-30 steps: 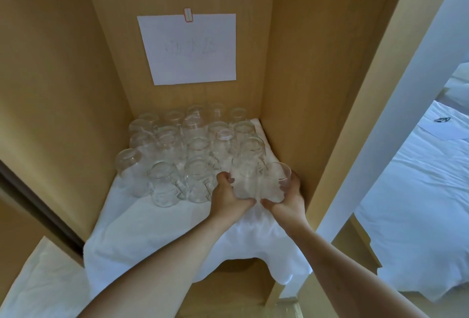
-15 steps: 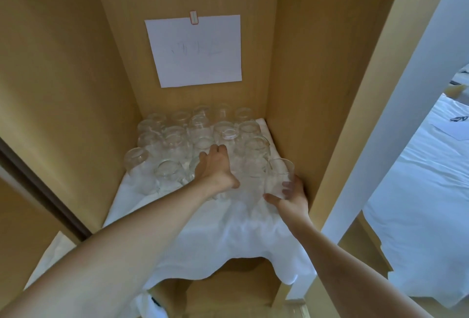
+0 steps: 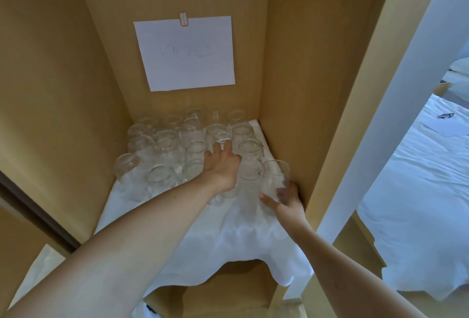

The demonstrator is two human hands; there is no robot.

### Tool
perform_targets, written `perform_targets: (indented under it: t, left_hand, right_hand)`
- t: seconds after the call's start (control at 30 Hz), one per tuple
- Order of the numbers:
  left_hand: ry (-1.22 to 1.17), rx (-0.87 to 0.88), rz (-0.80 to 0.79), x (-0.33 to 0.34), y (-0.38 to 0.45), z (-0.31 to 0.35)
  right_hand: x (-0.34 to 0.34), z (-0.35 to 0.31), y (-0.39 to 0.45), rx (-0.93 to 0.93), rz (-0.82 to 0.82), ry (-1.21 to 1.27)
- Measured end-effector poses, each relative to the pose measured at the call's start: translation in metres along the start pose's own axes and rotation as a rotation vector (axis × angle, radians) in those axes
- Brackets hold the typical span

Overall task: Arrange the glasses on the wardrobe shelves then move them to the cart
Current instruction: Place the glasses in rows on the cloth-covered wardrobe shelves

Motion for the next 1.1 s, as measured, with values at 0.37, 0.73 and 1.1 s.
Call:
perform_targets:
  t: [0.37,0.73,1.1]
  left_hand:
    - [-0.252,0.155,0.083,0.007,0.013,-0.025]
    - [-0.356,0.227,0.088,0.014,0.021,-0.036]
    - [-0.382,0.269,0.109,0.017,0.024,-0.044]
  right_hand:
    - [0.001,-0.003,0.008,0.050,-0.050,-0.197]
    - [-0.037,-0.107,-0.009,-0.189,-0.057,-1.016]
    - [-0.032,-0.153,-0.003,-0.364,-0.176,-1.457]
Point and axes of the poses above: each hand's wrist, its own y-axis towards the middle knuckle, its own x-axis out of the palm, z = x × y, the point moved 3 cm from there along y, towards the middle knuckle, and after that the axes turned 15 degrees about -y, right-handed, at the moved point
